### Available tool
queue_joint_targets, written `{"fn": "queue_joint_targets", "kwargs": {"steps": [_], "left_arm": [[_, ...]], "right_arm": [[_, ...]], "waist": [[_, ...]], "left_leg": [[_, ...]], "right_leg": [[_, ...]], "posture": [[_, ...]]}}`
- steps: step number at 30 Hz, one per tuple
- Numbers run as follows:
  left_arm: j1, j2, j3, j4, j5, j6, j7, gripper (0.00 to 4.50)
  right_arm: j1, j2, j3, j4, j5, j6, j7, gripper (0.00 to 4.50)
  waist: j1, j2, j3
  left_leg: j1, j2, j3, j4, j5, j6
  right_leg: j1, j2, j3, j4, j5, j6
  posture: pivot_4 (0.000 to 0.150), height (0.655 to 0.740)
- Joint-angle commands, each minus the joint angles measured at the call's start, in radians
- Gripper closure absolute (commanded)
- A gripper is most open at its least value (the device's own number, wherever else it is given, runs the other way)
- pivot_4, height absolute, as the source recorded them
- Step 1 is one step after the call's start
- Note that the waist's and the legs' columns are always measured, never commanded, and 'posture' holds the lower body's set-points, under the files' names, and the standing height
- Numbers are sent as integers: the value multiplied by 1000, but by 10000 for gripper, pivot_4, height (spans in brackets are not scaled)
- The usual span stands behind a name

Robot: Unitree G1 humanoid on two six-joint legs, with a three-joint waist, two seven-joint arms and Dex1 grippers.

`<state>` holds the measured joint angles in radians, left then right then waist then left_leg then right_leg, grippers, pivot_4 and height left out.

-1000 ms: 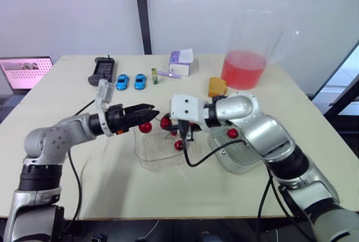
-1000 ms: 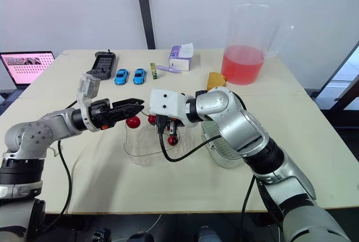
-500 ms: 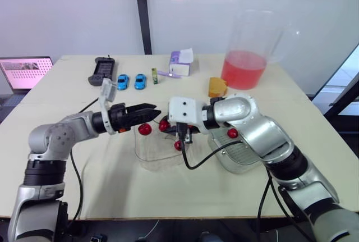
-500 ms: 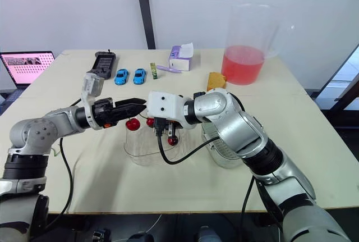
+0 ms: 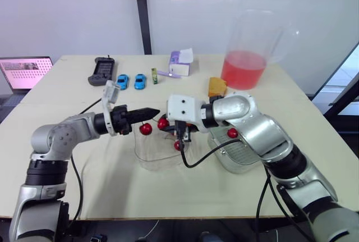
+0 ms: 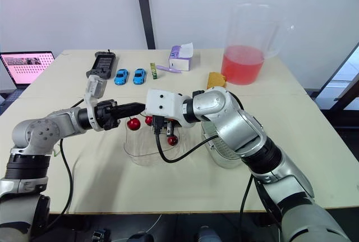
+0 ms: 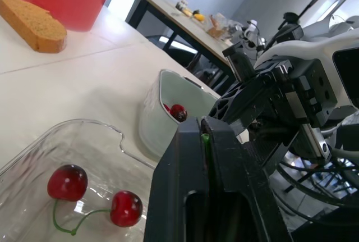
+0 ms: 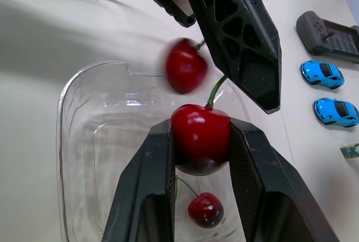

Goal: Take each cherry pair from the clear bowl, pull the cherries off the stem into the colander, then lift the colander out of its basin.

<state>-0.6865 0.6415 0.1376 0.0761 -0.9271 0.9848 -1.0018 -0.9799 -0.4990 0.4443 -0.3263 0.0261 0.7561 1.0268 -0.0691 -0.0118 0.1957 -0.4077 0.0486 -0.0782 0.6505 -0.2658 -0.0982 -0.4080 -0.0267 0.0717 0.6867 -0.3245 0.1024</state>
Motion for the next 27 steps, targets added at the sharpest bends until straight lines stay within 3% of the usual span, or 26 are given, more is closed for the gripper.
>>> {"fn": "queue_joint_targets", "kwargs": {"steps": [1,4,11,12,19,23,27], "left_arm": [[-15,5,24,-24,-12,6,-10,44417],[-13,2,36,-30,-23,14,-5,44417],[-9,-6,47,-40,-29,19,2,45000],[-9,-9,48,-42,-29,19,3,45000],[-17,-45,98,-56,-77,22,43,45000],[-21,-44,138,-78,-128,41,55,45000],[-12,-10,123,-104,-124,44,21,45000]], "right_arm": [[-11,-8,-7,-32,13,-11,3,36471],[6,-26,10,-32,4,-21,13,36471],[7,-71,13,-23,28,13,60,2518],[6,-78,11,-22,32,12,66,786],[-49,-107,-134,33,126,151,66,786],[-67,-172,-315,38,306,334,124,786],[11,-277,-448,-48,482,449,185,786]], "waist": [[0,0,0],[0,0,0],[0,0,0],[0,0,0],[3,0,0],[11,0,0],[21,0,0]], "left_leg": [[0,0,0,0,0,0],[0,0,0,0,0,0],[0,0,0,0,0,0],[0,0,0,0,0,0],[0,0,0,1,0,0],[0,0,0,0,0,0],[0,0,0,0,0,0]], "right_leg": [[0,0,0,0,0,0],[0,0,0,0,0,0],[0,0,0,0,0,0],[0,0,0,0,0,0],[0,0,0,0,0,0],[0,-1,0,0,0,0],[0,0,0,-1,0,0]], "posture": [[1500,7400],[1500,7400],[1500,7400],[1500,7400],[1500,7400],[1500,7400],[1500,7400]]}}
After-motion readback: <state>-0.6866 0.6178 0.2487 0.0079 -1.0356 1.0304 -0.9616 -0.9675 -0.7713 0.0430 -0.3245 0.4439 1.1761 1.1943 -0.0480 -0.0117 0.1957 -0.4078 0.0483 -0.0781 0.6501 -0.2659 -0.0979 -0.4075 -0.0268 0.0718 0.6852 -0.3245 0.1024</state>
